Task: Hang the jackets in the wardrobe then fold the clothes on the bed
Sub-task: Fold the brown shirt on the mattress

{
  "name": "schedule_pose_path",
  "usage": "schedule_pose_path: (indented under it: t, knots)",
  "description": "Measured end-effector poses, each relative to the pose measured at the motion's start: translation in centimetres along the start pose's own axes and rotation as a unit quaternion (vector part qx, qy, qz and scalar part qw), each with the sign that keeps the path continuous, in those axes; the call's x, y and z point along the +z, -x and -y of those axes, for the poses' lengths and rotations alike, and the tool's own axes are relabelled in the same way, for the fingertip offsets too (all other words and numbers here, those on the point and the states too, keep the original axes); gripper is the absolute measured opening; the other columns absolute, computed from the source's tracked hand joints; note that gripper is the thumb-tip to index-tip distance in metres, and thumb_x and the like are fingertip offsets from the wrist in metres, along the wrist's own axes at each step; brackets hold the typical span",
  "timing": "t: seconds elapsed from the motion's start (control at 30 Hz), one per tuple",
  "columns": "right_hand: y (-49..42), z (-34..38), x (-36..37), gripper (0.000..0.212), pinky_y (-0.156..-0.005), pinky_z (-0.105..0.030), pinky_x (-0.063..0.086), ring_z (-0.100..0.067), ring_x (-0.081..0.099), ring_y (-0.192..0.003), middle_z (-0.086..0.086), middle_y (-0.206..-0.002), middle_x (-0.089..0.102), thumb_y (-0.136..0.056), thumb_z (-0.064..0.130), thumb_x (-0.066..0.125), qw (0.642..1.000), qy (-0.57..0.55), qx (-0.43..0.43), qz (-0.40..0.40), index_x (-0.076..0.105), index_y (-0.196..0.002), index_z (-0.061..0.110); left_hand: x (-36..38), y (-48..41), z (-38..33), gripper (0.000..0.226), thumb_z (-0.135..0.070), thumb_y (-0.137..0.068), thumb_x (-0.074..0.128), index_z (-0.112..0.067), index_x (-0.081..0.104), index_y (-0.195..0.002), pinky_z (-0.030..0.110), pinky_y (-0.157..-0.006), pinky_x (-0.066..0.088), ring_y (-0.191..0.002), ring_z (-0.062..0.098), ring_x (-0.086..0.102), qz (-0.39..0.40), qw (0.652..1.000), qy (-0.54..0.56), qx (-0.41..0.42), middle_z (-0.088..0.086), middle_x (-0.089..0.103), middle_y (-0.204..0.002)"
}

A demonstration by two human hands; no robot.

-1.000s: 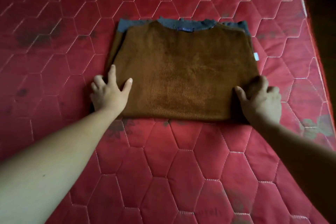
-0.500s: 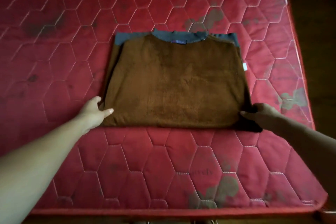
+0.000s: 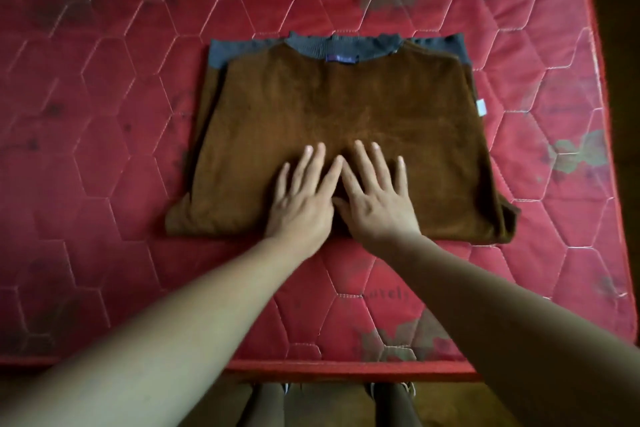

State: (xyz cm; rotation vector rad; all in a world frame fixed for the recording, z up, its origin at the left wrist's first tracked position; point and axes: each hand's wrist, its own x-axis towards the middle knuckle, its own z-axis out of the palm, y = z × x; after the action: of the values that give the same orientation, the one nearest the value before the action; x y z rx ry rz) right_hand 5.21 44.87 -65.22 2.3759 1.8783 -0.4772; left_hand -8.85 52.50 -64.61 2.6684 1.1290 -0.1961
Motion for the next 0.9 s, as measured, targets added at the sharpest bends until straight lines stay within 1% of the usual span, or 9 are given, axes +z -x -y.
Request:
schedule_pose_path:
  t: [0.07, 0.17, 0.23, 0.37, 0.47, 0.6, 0.73, 0.83, 0.9]
  knots:
    - [-0.6, 0.0, 1.8, 0.064, -0.122, -0.061, 0.003, -0.029, -0.006, -0.156, -0.007, -0.17, 0.002, -0.105, 0.056, 0.022, 1.0, 0.02, -0.014, -0.008, 0.016, -0.161, 0.026, 1.5, -0.6, -0.1, 0.063, -0.033, -0.1, 0.036, -0.028, 0.017, -0.159, 0.048, -0.123, 0.014, -0.155, 0.021, 0.007, 0.007, 0.999, -0.036, 0.009, 0.005, 0.009, -0.168]
    - [-0.2, -2.8, 3.3, 0.068, -0.123, -0.059, 0.007, -0.03, 0.002, -0.156, -0.007, -0.17, 0.009, -0.102, 0.065, 0.027, 0.997, 0.039, -0.054, -0.049, 0.02, -0.16, 0.032, 2.7, -0.1, 2.8, 0.061, -0.042, -0.101, 0.033, -0.029, 0.019, -0.159, 0.048, -0.123, 0.015, -0.155, 0.024, 0.01, -0.011, 0.995, -0.079, 0.055, 0.008, 0.01, -0.168]
    - [0.7, -5.3, 3.5, 0.073, -0.123, -0.059, 0.008, -0.03, 0.002, -0.156, -0.006, -0.17, 0.007, -0.098, 0.071, 0.026, 0.995, 0.052, -0.06, -0.057, 0.017, -0.161, 0.035, 2.4, 0.8, 5.2, 0.063, -0.047, -0.1, 0.034, -0.031, 0.02, -0.159, 0.049, -0.123, 0.015, -0.155, 0.026, 0.008, -0.002, 0.996, -0.081, 0.049, 0.009, 0.007, -0.168]
    - [3.4, -10.7, 2.1, 0.08, -0.124, -0.058, 0.01, -0.029, -0.003, -0.156, -0.005, -0.17, -0.002, -0.094, 0.078, 0.019, 0.998, 0.056, 0.013, -0.016, 0.01, -0.161, 0.036, 0.1, 2.8, 9.7, 0.068, -0.06, -0.099, 0.025, -0.036, 0.007, -0.16, 0.048, -0.125, 0.011, -0.155, 0.022, -0.009, 0.068, 0.995, -0.067, 0.032, 0.009, -0.013, -0.168]
    - [2.9, -12.1, -0.1, 0.08, -0.122, -0.062, 0.014, -0.035, -0.003, -0.156, -0.009, -0.17, 0.0, -0.093, 0.078, 0.018, 0.997, 0.033, 0.058, 0.023, 0.009, -0.161, 0.037, -1.5, 1.6, 10.6, 0.066, -0.065, -0.099, 0.016, -0.041, -0.001, -0.159, 0.049, -0.126, 0.002, -0.152, 0.018, -0.022, 0.108, 0.993, -0.031, 0.022, 0.003, -0.026, -0.165]
    - [-4.5, -9.5, -3.5, 0.074, -0.118, -0.069, 0.009, -0.042, -0.001, -0.154, -0.013, -0.168, 0.005, -0.094, 0.072, 0.023, 0.998, 0.002, 0.059, -0.02, 0.01, -0.16, 0.039, -3.4, -6.2, 9.0, 0.062, -0.059, -0.101, 0.024, -0.043, 0.004, -0.158, 0.056, -0.123, -0.001, -0.153, 0.022, -0.019, 0.065, 0.998, 0.024, -0.009, 0.001, -0.017, -0.167]
    - [-14.3, -8.0, -5.0, 0.075, -0.117, -0.071, -0.001, -0.041, -0.012, -0.153, -0.007, -0.169, -0.008, -0.093, 0.078, 0.013, 0.998, 0.011, 0.053, -0.039, -0.002, -0.158, 0.044, -3.3, -16.2, 7.9, 0.062, -0.062, -0.101, 0.023, -0.047, 0.001, -0.156, 0.064, -0.12, -0.002, -0.153, 0.024, -0.018, 0.058, 0.998, -0.002, 0.005, 0.0, -0.014, -0.168]
    - [-17.0, -9.6, -3.9, 0.082, -0.114, -0.075, -0.004, -0.045, -0.014, -0.152, 0.0, -0.168, -0.017, -0.083, 0.089, 0.0, 0.995, 0.017, 0.093, -0.015, -0.007, -0.155, 0.049, -2.3, -18.2, 9.3, 0.062, -0.066, -0.099, 0.017, -0.048, -0.002, -0.155, 0.066, -0.118, -0.001, -0.154, 0.022, -0.015, 0.033, 0.998, -0.042, 0.033, -0.002, -0.012, -0.168]
    - [-17.1, -10.4, -3.3, 0.085, -0.112, -0.077, -0.003, -0.047, -0.01, -0.151, 0.0, -0.169, -0.015, -0.082, 0.092, -0.002, 0.995, 0.021, 0.094, -0.04, -0.004, -0.156, 0.049, -1.8, -18.0, 10.2, 0.059, -0.06, -0.101, 0.019, -0.044, 0.005, -0.157, 0.064, -0.12, 0.001, -0.155, 0.019, -0.008, -0.016, 0.998, -0.044, 0.044, -0.003, -0.005, -0.169]
